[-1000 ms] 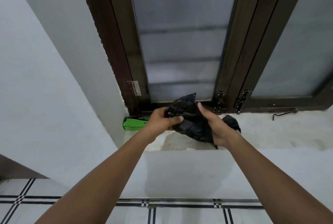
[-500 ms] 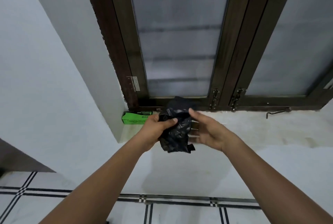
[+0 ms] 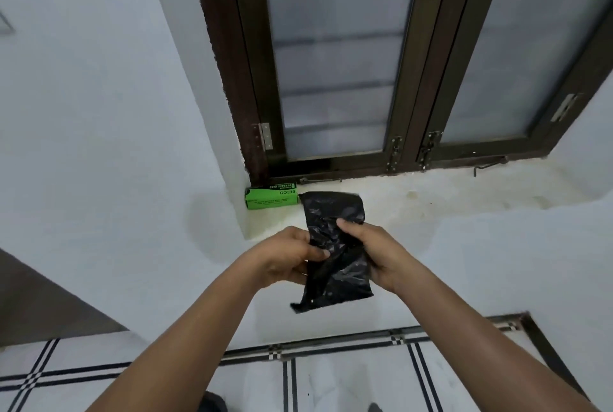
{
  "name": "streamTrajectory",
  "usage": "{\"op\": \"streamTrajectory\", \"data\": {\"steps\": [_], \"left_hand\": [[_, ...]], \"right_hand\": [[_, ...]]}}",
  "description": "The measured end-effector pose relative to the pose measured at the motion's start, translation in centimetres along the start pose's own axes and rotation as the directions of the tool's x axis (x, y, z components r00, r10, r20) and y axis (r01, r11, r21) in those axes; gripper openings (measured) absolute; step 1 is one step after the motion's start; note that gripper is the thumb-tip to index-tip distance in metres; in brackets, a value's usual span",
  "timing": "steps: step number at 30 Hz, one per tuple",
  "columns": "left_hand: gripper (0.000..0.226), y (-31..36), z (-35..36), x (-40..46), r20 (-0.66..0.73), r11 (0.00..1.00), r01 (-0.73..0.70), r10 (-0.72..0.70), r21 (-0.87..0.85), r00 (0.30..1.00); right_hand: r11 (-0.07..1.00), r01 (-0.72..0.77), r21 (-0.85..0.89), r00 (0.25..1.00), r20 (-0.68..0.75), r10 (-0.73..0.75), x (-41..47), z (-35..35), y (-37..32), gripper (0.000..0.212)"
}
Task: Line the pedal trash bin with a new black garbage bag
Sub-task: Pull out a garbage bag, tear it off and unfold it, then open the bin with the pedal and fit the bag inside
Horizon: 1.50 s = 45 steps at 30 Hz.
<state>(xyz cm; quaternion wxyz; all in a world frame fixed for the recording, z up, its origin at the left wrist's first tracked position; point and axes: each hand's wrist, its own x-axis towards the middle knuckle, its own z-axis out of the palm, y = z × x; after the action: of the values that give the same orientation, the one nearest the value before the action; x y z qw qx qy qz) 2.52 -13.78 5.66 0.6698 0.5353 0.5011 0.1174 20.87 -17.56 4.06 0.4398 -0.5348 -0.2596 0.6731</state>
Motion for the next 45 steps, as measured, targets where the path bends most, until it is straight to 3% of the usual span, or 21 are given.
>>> {"op": "streamTrajectory", "data": {"steps": [4,7,9,11,13,14,19,22,24,28,30,32,34,36,39,42,45], "left_hand": [[0.016,-3.4,-0.5,-2.2,-0.227,0.996,-0.082,0.089,0.039,0.970],[0.027,-6.2,-1.1,-4.1,-0.405,0.989,-0.093,0.133,0.118,0.904],[0.041,-7.7,-1.6,-6.1,-0.353,0.994,-0.105,0.089,-0.025,0.931],[0.044,-8.9,-2.2,-8.6,-0.170,0.985,-0.072,0.045,-0.155,0.984],[0.045,-10.1,-2.7,-11.2,-0.027,0.981,-0.023,0.018,-0.191,0.999],[0.045,-10.6,-2.7,-12.0,-0.035,0.980,-0.021,0.014,-0.200,0.999],[0.034,-13.2,-1.8,-15.5,-0.400,0.949,-0.103,-0.027,-0.298,0.916],[0.016,-15.3,-0.5,-17.9,-0.537,0.985,-0.168,0.122,-0.036,0.835],[0.005,-16.8,0.1,-19.5,-0.547,0.965,-0.176,0.254,0.192,0.798],[0.021,-20.5,1.5,-23.8,-0.586,0.914,-0.122,0.346,0.386,0.733],[0.023,-22.3,2.4,-26.1,-0.620,0.948,-0.123,0.288,0.295,0.730],[0.024,-23.2,3.1,-27.5,-0.614,0.986,-0.148,0.166,0.081,0.772],[0.025,-24.3,3.9,-29.3,-0.576,0.989,-0.127,0.061,-0.075,0.815],[0.023,-25.5,4.6,-31.3,-0.492,0.970,-0.137,0.021,-0.200,0.870],[0.012,-27.2,5.5,-34.3,-0.335,0.876,-0.100,-0.074,-0.472,0.939],[0.011,-28.9,5.2,-36.4,-0.278,0.801,-0.024,-0.180,-0.599,0.943],[0.007,-30.3,4.0,-37.5,-0.287,0.589,-0.094,-0.243,-0.802,0.926]], "right_hand": [[0.965,-0.086,-0.247,0.988,0.107,0.115,-3.6,2.3,2.5,0.040],[0.960,-0.133,-0.247,0.990,0.011,0.140,-5.6,4.5,5.1,0.043],[0.982,-0.100,-0.158,0.991,-0.100,0.085,-6.5,5.8,6.6,0.041],[0.995,-0.049,-0.088,0.983,-0.181,0.033,-7.6,7.2,7.9,0.031],[0.997,0.003,-0.082,0.980,-0.200,-0.019,-8.8,8.6,9.1,0.025],[0.996,0.021,-0.083,0.980,-0.194,-0.037,-9.2,9.0,9.7,0.024],[0.993,0.053,-0.106,0.974,-0.214,-0.075,-11.9,11.2,12.2,0.016],[0.987,0.054,-0.152,0.977,-0.194,-0.084,-14.1,12.9,14.0,0.021],[0.987,0.048,-0.154,0.979,-0.189,-0.077,-15.5,13.9,14.9,0.026],[0.984,-0.019,-0.180,0.987,-0.163,-0.011,-19.1,15.3,17.0,0.045],[0.955,-0.068,-0.288,0.996,-0.079,0.047,-21.3,16.0,18.7,0.049],[0.938,-0.047,-0.342,0.999,-0.002,0.050,-22.2,16.2,20.2,0.031],[0.954,-0.015,-0.299,0.999,0.036,0.027,-23.2,16.6,21.9,0.016],[0.983,-0.040,-0.178,0.997,0.064,0.052,-24.1,17.1,23.5,0.014],[0.993,-0.090,-0.080,0.989,0.106,0.098,-25.5,18.1,25.6,0.016],[0.994,-0.105,-0.035,0.989,0.104,0.108,-26.7,19.6,27.3,0.022],[0.994,-0.108,0.001,0.994,0.031,0.108,-27.4,21.0,28.9,0.028]]}}
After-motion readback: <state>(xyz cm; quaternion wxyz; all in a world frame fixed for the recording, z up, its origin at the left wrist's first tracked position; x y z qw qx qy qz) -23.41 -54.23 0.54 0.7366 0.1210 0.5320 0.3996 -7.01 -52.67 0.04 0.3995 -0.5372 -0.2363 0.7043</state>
